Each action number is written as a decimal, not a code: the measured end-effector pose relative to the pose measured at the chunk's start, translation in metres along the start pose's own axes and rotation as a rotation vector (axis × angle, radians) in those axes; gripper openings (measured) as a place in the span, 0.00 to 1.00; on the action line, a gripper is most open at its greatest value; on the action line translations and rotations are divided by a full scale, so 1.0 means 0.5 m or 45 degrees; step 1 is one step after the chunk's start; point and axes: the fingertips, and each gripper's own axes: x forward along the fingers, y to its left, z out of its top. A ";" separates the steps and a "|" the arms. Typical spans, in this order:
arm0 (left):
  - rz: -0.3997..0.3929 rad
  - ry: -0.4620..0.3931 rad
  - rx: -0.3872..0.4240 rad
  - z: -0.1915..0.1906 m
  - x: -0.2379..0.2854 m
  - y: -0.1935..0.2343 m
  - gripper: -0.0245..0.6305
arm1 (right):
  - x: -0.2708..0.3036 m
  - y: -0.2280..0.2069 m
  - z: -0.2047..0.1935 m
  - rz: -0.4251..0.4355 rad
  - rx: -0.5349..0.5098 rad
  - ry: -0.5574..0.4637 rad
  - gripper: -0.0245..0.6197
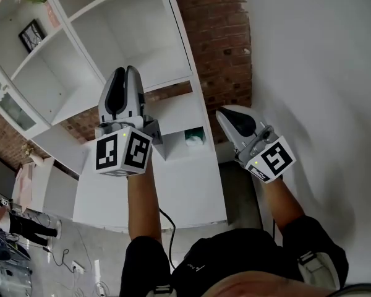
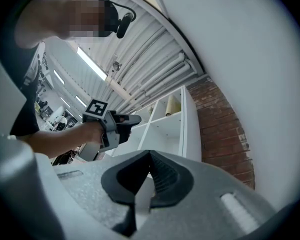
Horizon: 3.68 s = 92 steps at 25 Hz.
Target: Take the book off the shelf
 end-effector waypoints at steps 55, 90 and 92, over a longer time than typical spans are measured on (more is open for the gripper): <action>0.236 0.141 0.239 0.228 0.504 0.153 0.33 | -0.029 -0.130 -0.036 -0.146 -0.011 -0.011 0.04; -0.020 -0.088 -0.159 -0.071 -0.167 -0.019 0.33 | 0.044 0.007 -0.068 -0.030 0.045 -0.009 0.04; -0.020 -0.067 -0.171 -0.100 -0.176 -0.030 0.33 | 0.045 0.007 -0.072 -0.033 0.037 -0.012 0.04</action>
